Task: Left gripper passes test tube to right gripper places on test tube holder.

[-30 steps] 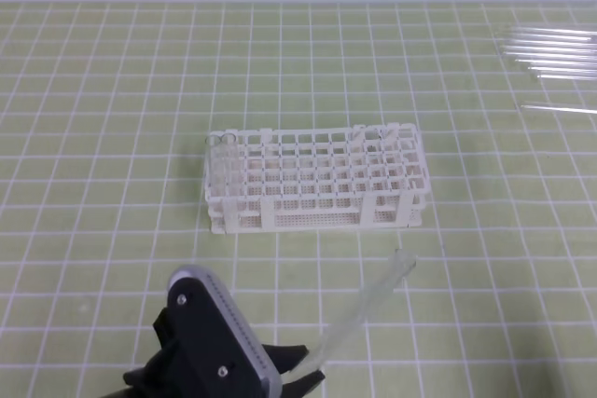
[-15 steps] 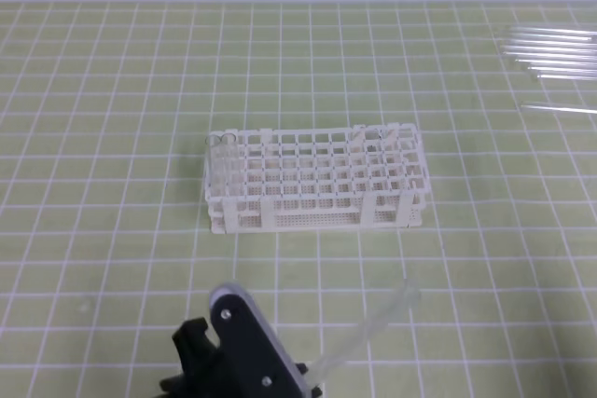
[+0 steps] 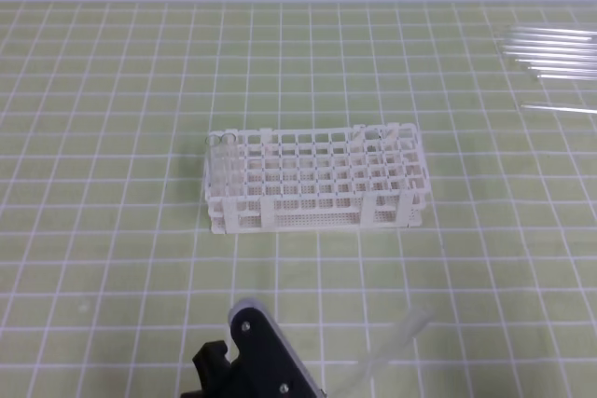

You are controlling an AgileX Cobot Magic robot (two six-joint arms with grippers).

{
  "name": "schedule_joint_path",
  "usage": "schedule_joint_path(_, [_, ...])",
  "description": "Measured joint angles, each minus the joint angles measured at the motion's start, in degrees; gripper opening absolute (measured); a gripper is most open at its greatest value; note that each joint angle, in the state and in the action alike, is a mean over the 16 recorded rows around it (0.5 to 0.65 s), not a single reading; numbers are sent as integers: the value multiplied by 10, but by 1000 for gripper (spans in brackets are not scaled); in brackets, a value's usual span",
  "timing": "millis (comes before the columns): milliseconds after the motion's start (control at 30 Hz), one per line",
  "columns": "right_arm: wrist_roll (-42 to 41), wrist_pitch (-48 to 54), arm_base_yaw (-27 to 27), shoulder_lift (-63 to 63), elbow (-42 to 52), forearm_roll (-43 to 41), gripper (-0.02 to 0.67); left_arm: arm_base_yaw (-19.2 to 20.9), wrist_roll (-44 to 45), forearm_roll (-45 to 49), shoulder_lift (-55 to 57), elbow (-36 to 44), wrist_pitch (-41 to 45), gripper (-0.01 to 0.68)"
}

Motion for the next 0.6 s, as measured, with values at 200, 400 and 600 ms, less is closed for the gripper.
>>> schedule_joint_path(200, [-203,95,0,5,-3,98,-18,0,-47,39,0,-2,-3,77])
schedule_joint_path(400, [-391,150,1,23,-18,184,-18,0,-99,93,0,-13,4,87])
schedule_joint_path(600, [-473,172,9,58,-38,196,-17,0,-154,150,0,-29,20,83])
